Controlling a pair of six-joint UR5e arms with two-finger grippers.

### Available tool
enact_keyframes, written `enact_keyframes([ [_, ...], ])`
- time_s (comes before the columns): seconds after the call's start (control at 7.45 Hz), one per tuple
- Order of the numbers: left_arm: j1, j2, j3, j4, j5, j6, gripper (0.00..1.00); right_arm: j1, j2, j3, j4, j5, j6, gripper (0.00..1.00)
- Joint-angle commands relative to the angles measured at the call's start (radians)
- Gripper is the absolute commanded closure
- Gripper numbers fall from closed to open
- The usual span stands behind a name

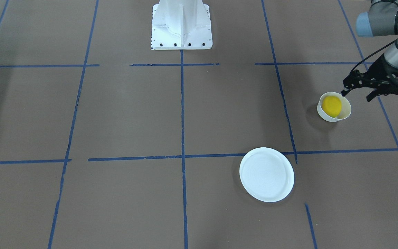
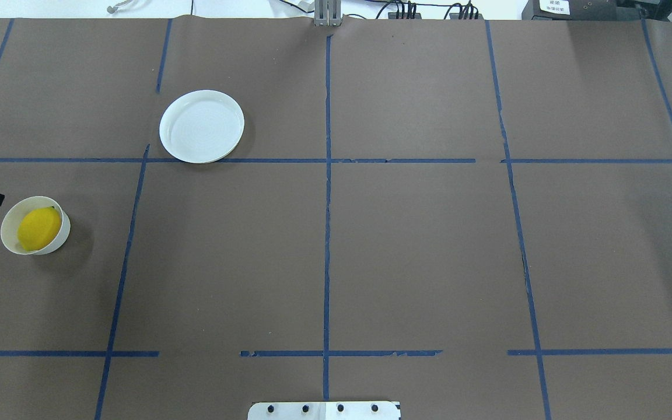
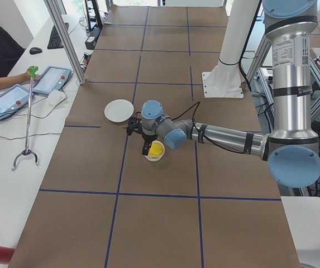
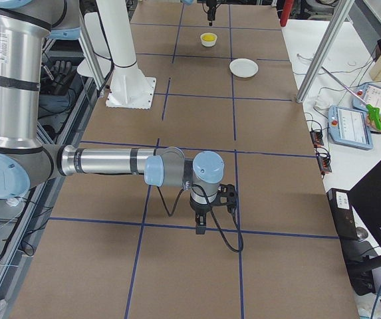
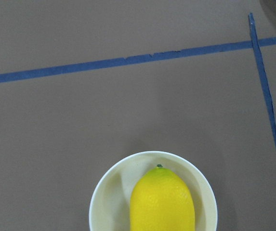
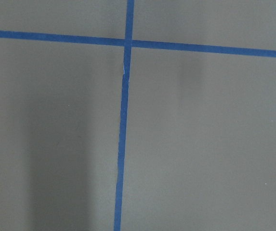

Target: Move lemon from plate to bowl

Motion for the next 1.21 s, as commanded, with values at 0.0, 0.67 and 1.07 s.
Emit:
enact_keyframes([
  [0.0,-0.145,-0.058,0.001,0.215,-0.011,0.303,0.00,0.000,0.000,0.000,0.000,0.000,0.000,0.00],
  [0.67,-0.374,-0.010,0.025,0.404,-0.046,0.554,0.00,0.000,0.000,0.000,0.000,0.000,0.000,0.00],
  [1.07,-0.426,-0.012,0.106,0.404,-0.085,0.550,0.00,0.000,0.000,0.000,0.000,0.000,0.000,0.00],
])
